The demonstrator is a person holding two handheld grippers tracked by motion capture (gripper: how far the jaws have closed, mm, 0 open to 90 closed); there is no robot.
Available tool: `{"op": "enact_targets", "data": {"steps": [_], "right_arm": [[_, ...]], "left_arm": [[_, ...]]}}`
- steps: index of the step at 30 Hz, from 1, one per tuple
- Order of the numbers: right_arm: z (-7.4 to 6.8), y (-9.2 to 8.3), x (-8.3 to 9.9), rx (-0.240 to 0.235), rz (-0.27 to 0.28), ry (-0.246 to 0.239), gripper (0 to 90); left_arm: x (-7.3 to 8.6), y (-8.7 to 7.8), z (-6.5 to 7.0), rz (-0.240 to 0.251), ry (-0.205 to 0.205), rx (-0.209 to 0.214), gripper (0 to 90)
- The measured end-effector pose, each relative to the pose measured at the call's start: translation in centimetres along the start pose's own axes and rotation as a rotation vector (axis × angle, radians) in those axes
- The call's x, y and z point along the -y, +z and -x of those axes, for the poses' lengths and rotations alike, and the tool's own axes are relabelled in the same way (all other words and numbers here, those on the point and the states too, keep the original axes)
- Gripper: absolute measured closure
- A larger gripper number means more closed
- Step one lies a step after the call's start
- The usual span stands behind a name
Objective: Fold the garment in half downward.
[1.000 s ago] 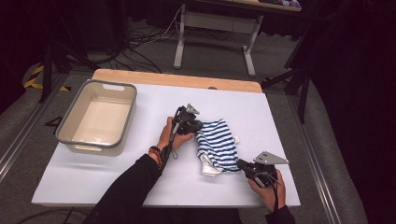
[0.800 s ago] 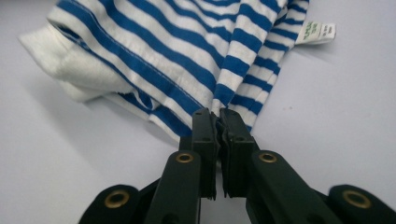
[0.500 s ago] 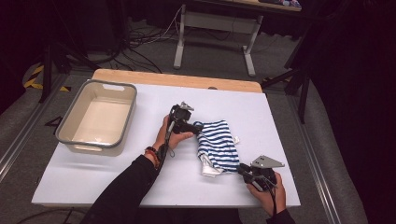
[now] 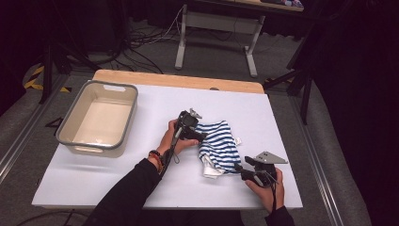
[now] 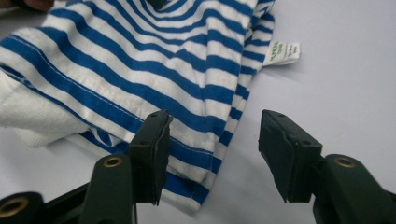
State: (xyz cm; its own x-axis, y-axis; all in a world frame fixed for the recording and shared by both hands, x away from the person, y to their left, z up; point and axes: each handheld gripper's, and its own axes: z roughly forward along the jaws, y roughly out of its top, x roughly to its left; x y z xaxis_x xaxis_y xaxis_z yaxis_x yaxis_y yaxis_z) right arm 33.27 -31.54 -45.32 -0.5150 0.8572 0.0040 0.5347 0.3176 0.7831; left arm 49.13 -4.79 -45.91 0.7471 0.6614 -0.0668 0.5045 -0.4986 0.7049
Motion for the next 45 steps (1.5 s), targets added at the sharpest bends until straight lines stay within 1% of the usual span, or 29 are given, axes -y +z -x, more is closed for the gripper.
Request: {"op": "enact_targets", "data": {"steps": [2, 3, 4, 5, 8, 10, 11, 12, 13, 15, 16, 19, 21, 23, 24, 28, 31, 34, 35, 37, 38, 39, 41, 45], "right_arm": [[0.0, 0.5, 0.1, -0.013, -0.046, 0.001, 43.4], [-0.1, 0.6, 0.1, -0.015, -0.046, 0.001, 45.1], [0.0, 0.5, 0.1, -0.022, -0.052, 0.004, 47.1], [0.0, 0.5, 0.0, -0.03, -0.056, 0.016, 51.0], [0.0, 0.4, 0.0, -0.049, -0.06, 0.029, 60.9], [-0.1, 0.4, 0.0, -0.073, -0.066, 0.035, 69.2], [-0.1, 0.4, 0.0, -0.083, -0.068, 0.034, 73.0], [-0.2, 0.4, 0.0, -0.095, -0.072, 0.038, 77.7], [-0.2, 0.4, 0.0, -0.106, -0.075, 0.044, 78.7], [-0.2, 0.4, -0.1, -0.108, -0.076, 0.044, 81.3], [-0.3, 0.4, -0.1, -0.11, -0.074, 0.043, 83.4], [-0.4, 0.5, -0.1, -0.108, -0.061, 0.031, 85.0], [-0.5, 0.6, -0.2, -0.109, -0.052, 0.021, 85.6], [-0.7, 0.8, -0.3, -0.124, -0.047, 0.017, 85.8], [-0.9, 1.0, -0.5, -0.13, -0.043, 0.012, 85.9], [-1.9, 1.8, -1.1, -0.148, -0.034, -0.014, 85.9], [-2.6, 2.3, -1.6, -0.163, -0.028, -0.021, 85.9], [-3.6, 3.0, -2.1, -0.177, -0.03, -0.031, 85.9], [-3.8, 3.3, -2.2, -0.18, -0.025, -0.041, 85.8], [-4.3, 3.7, -2.6, -0.19, -0.021, -0.037, 85.8], [-4.5, 3.9, -2.8, -0.188, -0.017, -0.041, 85.7], [-4.8, 4.1, -2.9, -0.185, -0.01, -0.04, 85.7], [-5.2, 4.4, -3.2, -0.184, -0.001, -0.043, 85.7], [-6.2, 5.2, -3.7, -0.181, 0.004, -0.065, 85.5]], "left_arm": [[-0.1, -0.1, 0.3, 0.001, 0.013, 0.01, 33.9], [0.0, -0.1, 0.4, 0.002, 0.012, 0.019, 36.3], [0.0, -0.2, 0.4, 0.004, 0.017, 0.029, 40.6], [0.1, -0.2, 0.3, 0.008, 0.019, 0.035, 43.6], [0.1, -0.3, 0.3, 0.011, 0.014, 0.054, 51.9], [0.2, -0.3, 0.2, 0.018, 0.005, 0.087, 63.9], [0.2, -0.3, 0.1, 0.022, 0.0, 0.098, 68.1], [0.3, -0.3, 0.0, 0.023, -0.008, 0.122, 73.2], [0.4, -0.3, -0.1, 0.032, -0.018, 0.131, 78.1], [0.4, -0.3, -0.1, 0.038, -0.022, 0.135, 79.7], [0.4, -0.3, -0.1, 0.039, -0.018, 0.133, 80.4], [0.3, -0.4, -0.2, 0.039, -0.001, 0.122, 81.3], [0.2, -0.6, -0.3, 0.047, -0.001, 0.108, 81.5], [0.2, -0.8, -0.6, 0.055, 0.007, 0.09, 81.5], [0.2, -1.0, -0.8, 0.06, 0.003, 0.084, 81.6], [0.3, -1.6, -1.7, 0.06, -0.004, 0.072, 81.5], [0.4, -2.1, -2.3, 0.058, 0.007, 0.054, 81.5], [0.5, -2.6, -2.9, 0.06, 0.007, 0.04, 81.5], [0.6, -2.8, -3.1, 0.063, 0.003, 0.034, 81.4], [0.6, -3.1, -3.5, 0.059, 0.011, 0.023, 81.4], [0.7, -3.2, -3.7, 0.056, 0.012, 0.01, 81.4], [0.7, -3.3, -3.9, 0.061, 0.019, 0.003, 81.4], [0.8, -3.5, -4.5, 0.059, 0.018, -0.007, 81.3], [1.1, -3.6, -5.1, 0.058, 0.003, -0.015, 81.1]]}}
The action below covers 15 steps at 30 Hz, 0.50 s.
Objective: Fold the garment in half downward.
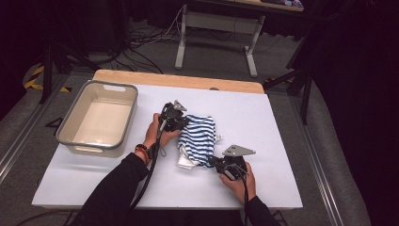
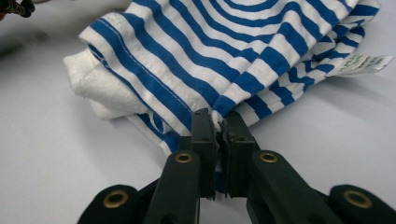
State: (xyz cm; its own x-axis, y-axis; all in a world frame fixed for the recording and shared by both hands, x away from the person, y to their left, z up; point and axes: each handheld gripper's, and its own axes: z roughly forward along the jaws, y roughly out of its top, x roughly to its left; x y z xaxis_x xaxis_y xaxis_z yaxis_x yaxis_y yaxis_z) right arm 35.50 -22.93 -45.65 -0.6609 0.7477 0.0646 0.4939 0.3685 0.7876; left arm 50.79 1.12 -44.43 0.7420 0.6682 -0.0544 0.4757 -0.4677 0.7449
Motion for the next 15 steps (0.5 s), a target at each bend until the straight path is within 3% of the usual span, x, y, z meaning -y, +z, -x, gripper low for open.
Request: {"op": "enact_targets", "data": {"steps": [5, 6, 9, 12, 15], "right_arm": [[-0.2, 0.3, 0.0, -0.008, 0.006, -0.006, 80.0], [-0.1, 0.1, 0.1, -0.007, 0.009, 0.001, 77.2], [0.2, -0.6, 0.3, -0.008, 0.012, 0.013, 65.5], [0.2, -1.3, 0.7, 0.003, 0.002, -0.009, 59.2], [0.3, -2.1, 0.7, 0.01, 0.031, -0.059, 60.0]], "left_arm": [[0.3, -0.1, 0.0, 0.03, -0.016, -0.02, 75.3], [0.4, -0.4, 0.0, 0.042, -0.029, -0.044, 70.8], [0.4, -1.1, -0.1, 0.063, -0.033, -0.046, 59.9], [0.5, -2.4, 0.1, 0.092, -0.02, -0.06, 53.2], [0.8, -3.6, 0.4, 0.122, 0.004, -0.053, 50.3]]}}
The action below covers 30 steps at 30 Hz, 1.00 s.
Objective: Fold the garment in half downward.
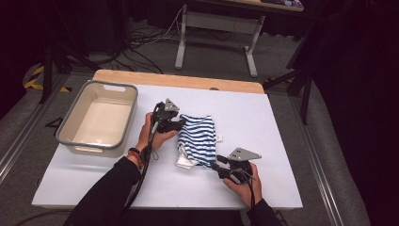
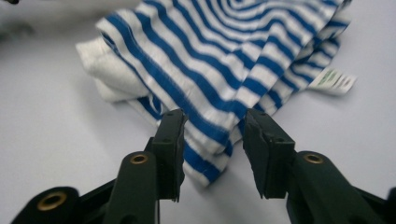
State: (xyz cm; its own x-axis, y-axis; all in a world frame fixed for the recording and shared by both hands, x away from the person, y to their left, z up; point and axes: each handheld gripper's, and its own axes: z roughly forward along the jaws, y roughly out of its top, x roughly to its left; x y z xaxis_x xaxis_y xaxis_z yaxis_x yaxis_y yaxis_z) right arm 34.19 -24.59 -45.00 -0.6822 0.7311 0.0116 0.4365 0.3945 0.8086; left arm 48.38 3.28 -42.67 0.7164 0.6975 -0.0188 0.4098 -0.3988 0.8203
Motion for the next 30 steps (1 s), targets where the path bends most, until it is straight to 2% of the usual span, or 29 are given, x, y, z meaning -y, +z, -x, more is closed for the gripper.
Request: {"op": "enact_targets", "data": {"steps": [2, 3, 4, 5, 6, 7, 8, 9, 12, 13, 14, 19, 21, 23, 30], "right_arm": [[0.3, -0.6, -0.2, 0.008, 0.046, -0.01, 67.7], [0.3, -0.6, -0.2, 0.008, 0.046, -0.01, 67.7], [0.6, -1.2, -0.6, 0.011, 0.103, -0.03, 77.8], [0.6, -1.2, -0.8, 0.013, 0.105, -0.044, 81.1], [0.6, -1.2, -1.0, 0.005, 0.105, -0.062, 83.7], [0.6, -1.0, -1.1, 0.0, 0.106, -0.075, 85.3], [0.5, -0.9, -1.2, 0.001, 0.103, -0.085, 85.9], [0.5, -0.7, -1.4, -0.001, 0.1, -0.094, 86.1], [0.3, -0.4, -1.6, -0.007, 0.098, -0.109, 86.3], [0.1, 0.0, -1.8, 0.0, 0.085, -0.138, 86.7], [0.1, 0.1, -1.9, -0.005, 0.084, -0.141, 86.8], [0.2, 1.0, -1.9, -0.019, 0.05, -0.138, 87.4], [0.1, 1.4, -1.4, -0.02, 0.02, -0.148, 87.9], [0.0, 1.5, -1.3, -0.023, 0.015, -0.152, 88.3], [-0.1, 1.9, -0.8, -0.015, -0.036, -0.163, 88.4]], "left_arm": [[0.1, -0.5, 0.3, 0.01, 0.012, -0.002, 48.1], [0.3, -1.0, 0.6, 0.023, 0.04, 0.0, 48.1], [0.7, -1.7, 1.3, 0.033, 0.071, 0.011, 48.4], [0.7, -1.7, 1.3, 0.033, 0.071, 0.011, 49.0], [0.9, -2.1, 1.7, 0.038, 0.093, 0.024, 53.8], [1.1, -2.4, 2.0, 0.038, 0.112, 0.052, 57.4], [1.4, -2.7, 2.7, 0.035, 0.139, 0.082, 61.7], [1.6, -2.7, 3.0, 0.034, 0.145, 0.11, 65.0], [1.9, -2.6, 3.6, 0.027, 0.163, 0.128, 68.3], [2.0, -2.4, 3.9, 0.022, 0.172, 0.133, 70.0], [2.2, -2.1, 4.3, 0.005, 0.183, 0.148, 70.1], [2.9, -1.7, 4.8, -0.015, 0.21, 0.155, 72.0], [3.2, -1.8, 4.9, -0.019, 0.217, 0.166, 71.9], [3.7, -1.8, 5.1, -0.037, 0.224, 0.18, 71.9], [4.3, -2.5, 5.7, -0.037, 0.249, 0.175, 71.2]]}}
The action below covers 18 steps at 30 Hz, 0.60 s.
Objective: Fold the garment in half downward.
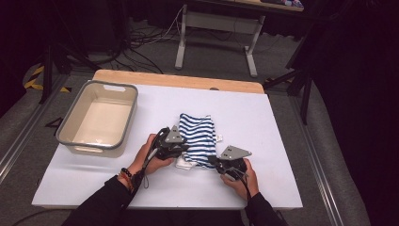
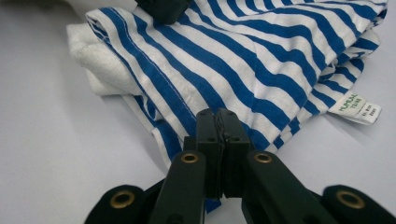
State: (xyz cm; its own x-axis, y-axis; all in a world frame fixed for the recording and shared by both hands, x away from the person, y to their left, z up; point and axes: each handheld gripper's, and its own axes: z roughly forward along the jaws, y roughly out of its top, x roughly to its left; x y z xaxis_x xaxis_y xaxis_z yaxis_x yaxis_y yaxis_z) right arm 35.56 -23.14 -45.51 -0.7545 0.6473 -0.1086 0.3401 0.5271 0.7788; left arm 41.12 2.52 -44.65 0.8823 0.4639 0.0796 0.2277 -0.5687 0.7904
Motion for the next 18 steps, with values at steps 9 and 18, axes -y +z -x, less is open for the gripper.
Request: {"op": "enact_targets", "data": {"steps": [9, 18], "right_arm": [[1.1, -0.6, 0.1, 0.046, 0.054, 0.098, 64.7], [0.8, 0.0, 0.5, 0.033, -0.027, 0.097, 78.9]], "left_arm": [[0.0, -1.2, 0.9, 0.058, -0.018, 0.019, 60.6], [0.7, -1.5, 2.1, 0.04, 0.019, 0.086, 61.1]]}}
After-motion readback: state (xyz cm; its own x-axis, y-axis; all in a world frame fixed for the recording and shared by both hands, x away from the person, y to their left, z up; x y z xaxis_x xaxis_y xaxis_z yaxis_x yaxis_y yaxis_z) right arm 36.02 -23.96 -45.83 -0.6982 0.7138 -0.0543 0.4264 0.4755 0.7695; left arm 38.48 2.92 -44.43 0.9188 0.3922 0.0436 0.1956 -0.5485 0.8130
